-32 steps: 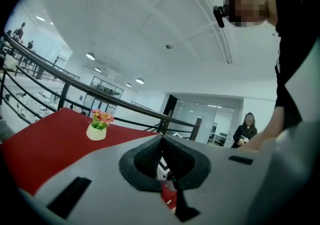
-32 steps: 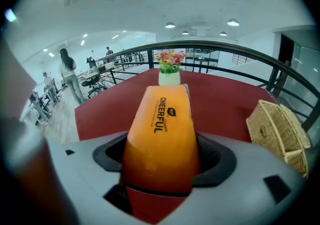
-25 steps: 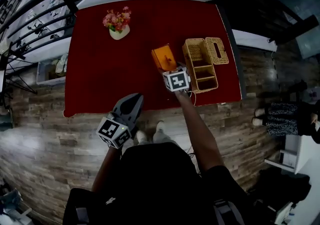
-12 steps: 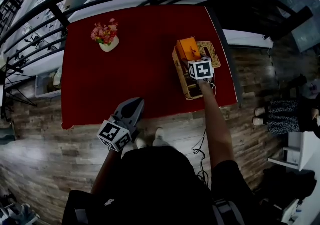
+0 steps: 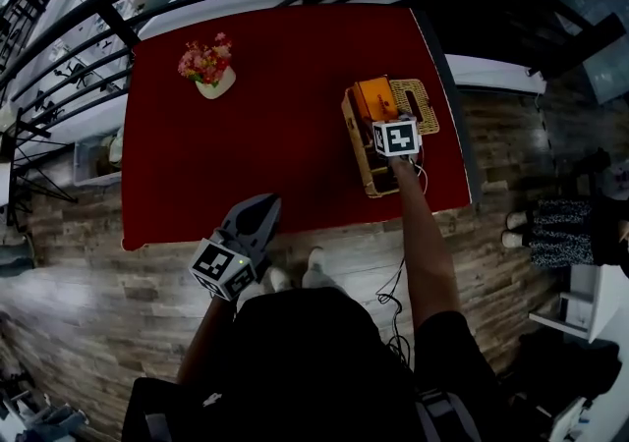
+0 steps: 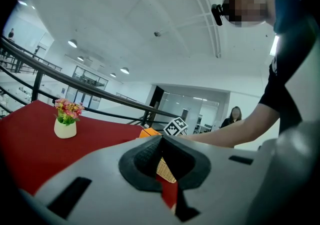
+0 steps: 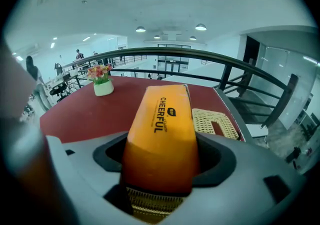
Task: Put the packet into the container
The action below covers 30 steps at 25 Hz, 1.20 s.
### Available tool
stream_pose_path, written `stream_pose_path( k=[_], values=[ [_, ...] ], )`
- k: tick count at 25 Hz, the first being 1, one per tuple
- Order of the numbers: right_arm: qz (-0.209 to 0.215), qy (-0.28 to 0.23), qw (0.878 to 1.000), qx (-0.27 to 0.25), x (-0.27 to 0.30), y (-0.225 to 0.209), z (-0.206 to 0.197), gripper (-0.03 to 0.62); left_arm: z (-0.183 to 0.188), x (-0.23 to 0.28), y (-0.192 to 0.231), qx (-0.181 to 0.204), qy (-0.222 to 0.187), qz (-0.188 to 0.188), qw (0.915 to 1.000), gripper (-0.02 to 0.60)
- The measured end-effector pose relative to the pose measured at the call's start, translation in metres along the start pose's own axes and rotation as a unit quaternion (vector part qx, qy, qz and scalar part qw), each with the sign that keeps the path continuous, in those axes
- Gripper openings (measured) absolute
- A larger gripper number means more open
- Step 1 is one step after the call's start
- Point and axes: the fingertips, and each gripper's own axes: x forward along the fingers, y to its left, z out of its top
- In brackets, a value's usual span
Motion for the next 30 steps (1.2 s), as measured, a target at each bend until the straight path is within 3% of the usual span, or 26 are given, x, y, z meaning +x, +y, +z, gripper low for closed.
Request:
stream_pose_path(
  k=[5, 12, 16, 22, 30],
  values=[
    [0.004, 0.013, 1.000, -0.008, 0.011, 0.000, -0.011, 0.373, -0.006, -0.002, -0.005, 0.004, 0.002, 0.008, 1.0000, 0.009],
    [0.023, 0.001, 0.999, 0.024, 0.028, 0.003, -0.018, 0.392, -0.001, -0.008, 0.006, -0.001, -0.004, 0.024, 0.9997, 0.009],
    [0.024, -0.033, 0.999, 0.027, 0.021, 0.006, -0.006, 0.426, 0.001, -0.010, 0.010, -0.003, -0.008, 0.027, 0.9996, 0.009],
    [0.033, -0.083, 0.995, 0.054, -0.009, 0.011, 0.005, 0.426, 0.004, -0.011, 0.003, -0.004, -0.014, 0.016, 0.9998, 0.009],
    [0.093, -0.219, 0.969, 0.065, -0.114, 0.077, 0.035, 0.413, 0.019, -0.014, -0.009, -0.001, -0.027, -0.004, 0.9996, 0.009]
  ],
)
